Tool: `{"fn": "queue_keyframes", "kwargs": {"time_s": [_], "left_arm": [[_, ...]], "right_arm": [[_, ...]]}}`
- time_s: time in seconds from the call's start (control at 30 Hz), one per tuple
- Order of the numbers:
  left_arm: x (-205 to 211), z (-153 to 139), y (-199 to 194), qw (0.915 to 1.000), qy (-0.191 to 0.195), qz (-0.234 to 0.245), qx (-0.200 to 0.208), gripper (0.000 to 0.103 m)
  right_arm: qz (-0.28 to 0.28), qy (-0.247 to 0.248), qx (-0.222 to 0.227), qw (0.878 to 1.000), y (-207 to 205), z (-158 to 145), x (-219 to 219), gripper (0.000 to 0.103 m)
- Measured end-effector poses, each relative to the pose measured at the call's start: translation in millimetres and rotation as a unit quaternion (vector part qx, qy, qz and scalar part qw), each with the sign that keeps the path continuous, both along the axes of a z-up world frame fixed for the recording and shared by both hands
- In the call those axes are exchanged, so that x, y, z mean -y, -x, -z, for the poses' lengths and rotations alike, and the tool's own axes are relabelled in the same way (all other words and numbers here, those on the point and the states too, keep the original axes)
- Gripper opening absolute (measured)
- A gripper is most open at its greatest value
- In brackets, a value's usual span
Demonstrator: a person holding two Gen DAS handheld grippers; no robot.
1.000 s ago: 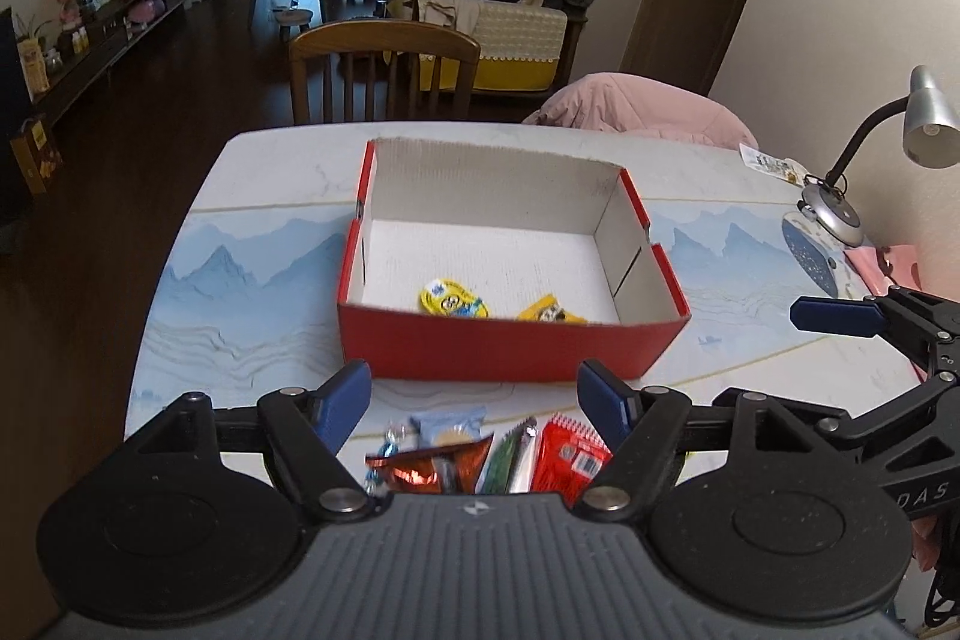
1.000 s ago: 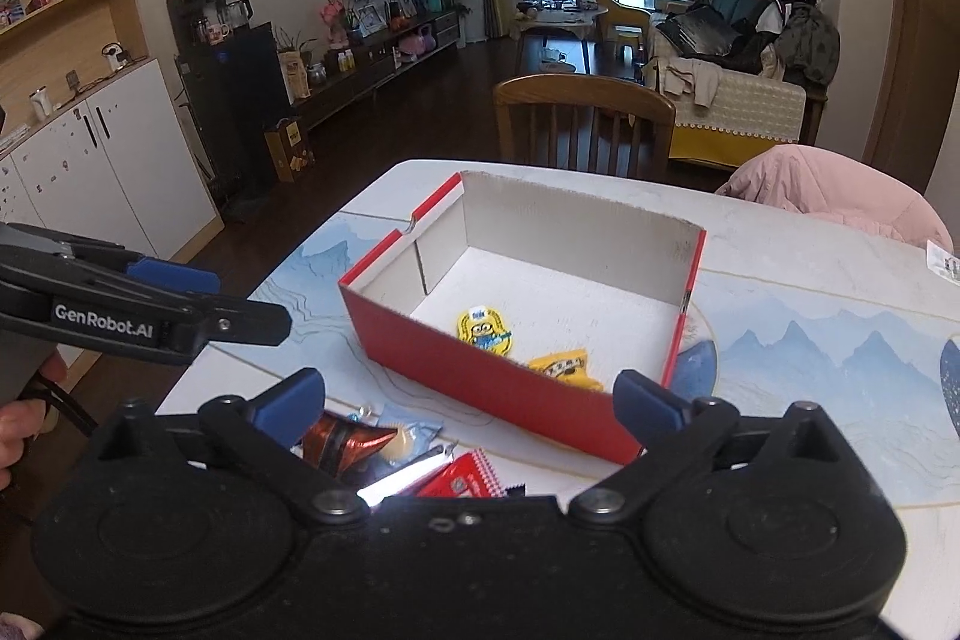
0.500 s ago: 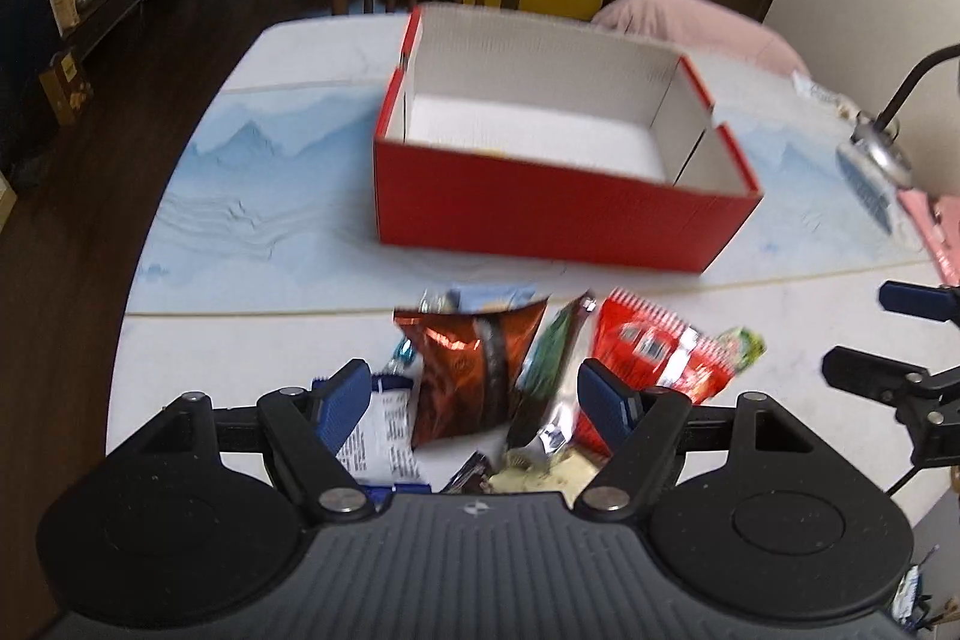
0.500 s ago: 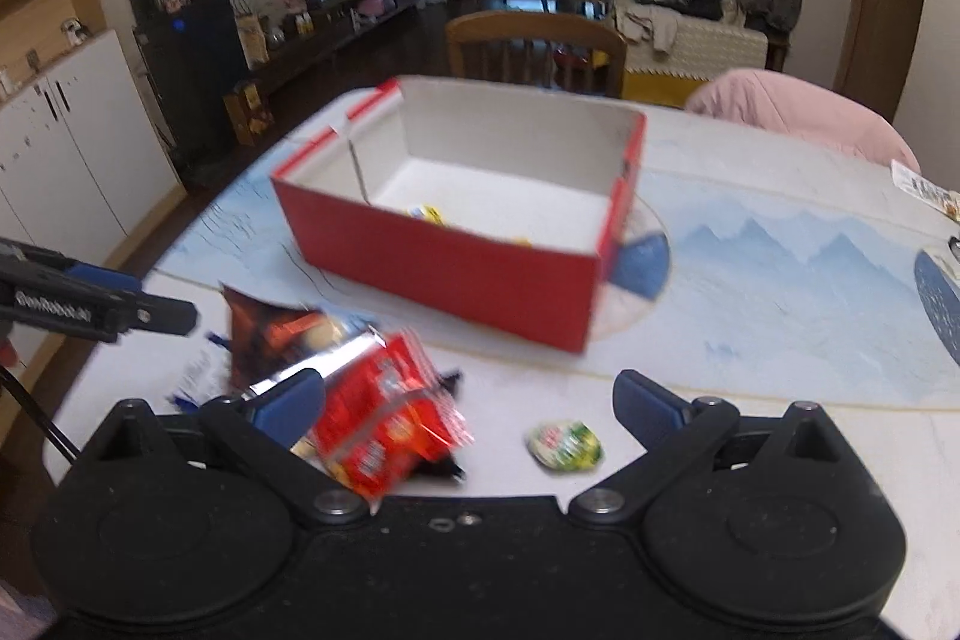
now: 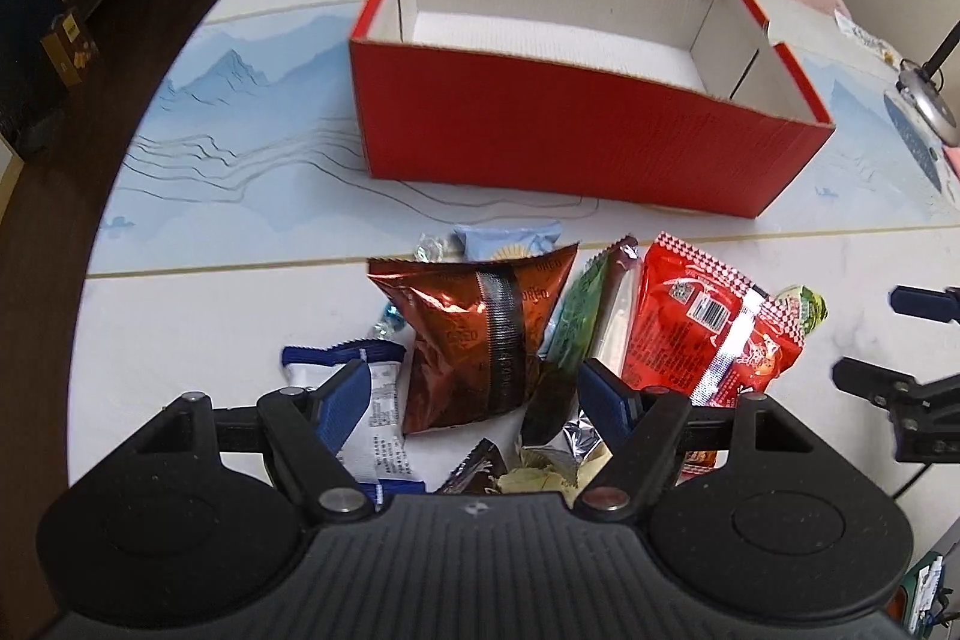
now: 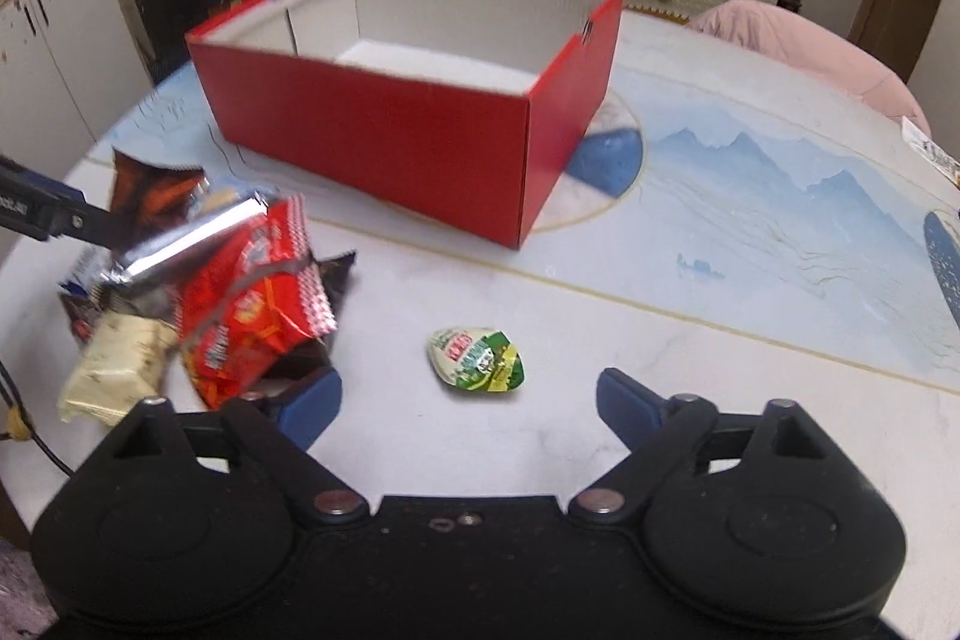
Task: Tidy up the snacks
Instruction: 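Withdraw both tools and grasp the green candy with the right gripper, then grasp the copper foil snack bag with the left gripper while right holds green candy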
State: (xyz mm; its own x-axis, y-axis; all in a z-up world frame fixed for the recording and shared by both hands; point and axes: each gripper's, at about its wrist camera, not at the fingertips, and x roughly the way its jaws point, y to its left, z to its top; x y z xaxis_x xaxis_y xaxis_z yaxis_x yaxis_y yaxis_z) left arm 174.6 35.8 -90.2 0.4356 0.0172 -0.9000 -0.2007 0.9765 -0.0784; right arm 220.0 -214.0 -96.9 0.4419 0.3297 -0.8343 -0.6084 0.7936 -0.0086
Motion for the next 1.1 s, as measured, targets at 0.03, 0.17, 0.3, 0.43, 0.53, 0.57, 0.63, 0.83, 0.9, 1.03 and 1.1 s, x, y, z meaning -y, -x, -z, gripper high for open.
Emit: {"fn": "queue_keyframes", "kwargs": {"time_s": [0.03, 0.17, 0.3, 0.43, 0.53, 0.57, 0.63, 0.83, 0.9, 1.03, 1.1], "left_arm": [[1, 2, -2, 1.0, 0.0, -0.001, -0.004, 0.076], [0, 8, -10, 0.9999, 0.004, -0.007, -0.011, 0.076], [-2, 11, -16, 0.9998, 0.004, -0.012, -0.012, 0.076], [-12, 15, -17, 0.9992, 0.019, -0.031, -0.019, 0.076], [-17, 18, -17, 0.9986, 0.023, -0.041, -0.024, 0.075], [-19, 19, -17, 0.9985, 0.026, -0.042, -0.024, 0.074], [-20, 18, -17, 0.9984, 0.03, -0.043, -0.022, 0.074], [-19, 17, -16, 0.9981, 0.032, -0.045, -0.028, 0.054], [-17, 15, -13, 0.9984, 0.034, -0.04, -0.023, 0.045], [-19, 13, -9, 0.9983, 0.038, -0.041, -0.018, 0.033], [-22, 12, -5, 0.9978, 0.045, -0.046, -0.013, 0.032]], "right_arm": [[-0.005, 0.007, -0.002, 1.0, -3, 5, -2, 0.087], [-0.022, 0.023, -0.01, 0.999, -14, 17, -9, 0.08], [-0.034, 0.033, -0.011, 0.999, -20, 24, -13, 0.072], [-0.043, 0.034, -0.012, 0.998, -24, 26, -16, 0.063], [-0.048, 0.035, -0.009, 0.998, -25, 27, -19, 0.057], [-0.049, 0.037, -0.008, 0.998, -25, 27, -19, 0.054], [-0.05, 0.039, -0.009, 0.998, -24, 28, -20, 0.048], [-0.037, 0.036, -0.009, 0.999, -23, 30, -19, 0.039], [-0.03, 0.037, -0.006, 0.999, -21, 30, -18, 0.037], [-0.011, 0.036, -0.001, 0.999, -15, 28, -15, 0.036], [0.0, 0.03, 0.0, 1.0, -12, 25, -13, 0.036]]}}
